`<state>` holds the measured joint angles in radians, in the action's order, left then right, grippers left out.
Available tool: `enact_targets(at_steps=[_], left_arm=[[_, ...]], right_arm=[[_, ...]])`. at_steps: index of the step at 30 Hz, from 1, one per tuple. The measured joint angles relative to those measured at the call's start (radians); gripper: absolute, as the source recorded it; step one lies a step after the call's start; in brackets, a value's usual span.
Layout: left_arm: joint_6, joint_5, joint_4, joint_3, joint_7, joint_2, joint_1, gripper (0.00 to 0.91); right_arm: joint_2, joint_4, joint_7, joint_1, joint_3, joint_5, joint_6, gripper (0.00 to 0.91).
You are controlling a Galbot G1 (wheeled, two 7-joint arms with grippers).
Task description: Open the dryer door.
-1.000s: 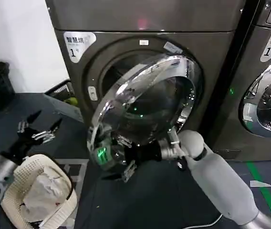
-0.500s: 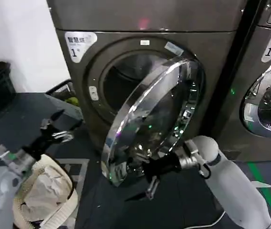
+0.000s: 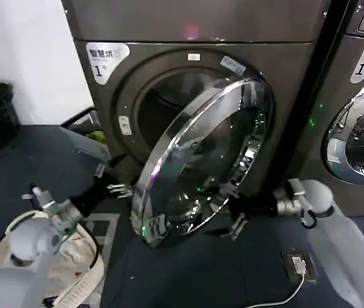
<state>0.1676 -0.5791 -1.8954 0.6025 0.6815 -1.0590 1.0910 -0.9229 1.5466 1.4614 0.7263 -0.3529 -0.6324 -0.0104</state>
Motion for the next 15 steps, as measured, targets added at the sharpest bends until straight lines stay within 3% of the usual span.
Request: enact_targets(at_steps=[7,15], left_arm=[[0.023,0.016,0.015,-0.093,0.062,0.001,-0.060,0.907],[0.001,0.030,-0.008,-0.212,0.073,0.026,-0.098,0.907]], right_arm=[[0.032,-0.033,-0.001,0.084,-0.207,-0.014,-0.003,0.907],[0.026,-0.005,-0.064,0.200,-0.493,-0.040,-0.005,0.907]])
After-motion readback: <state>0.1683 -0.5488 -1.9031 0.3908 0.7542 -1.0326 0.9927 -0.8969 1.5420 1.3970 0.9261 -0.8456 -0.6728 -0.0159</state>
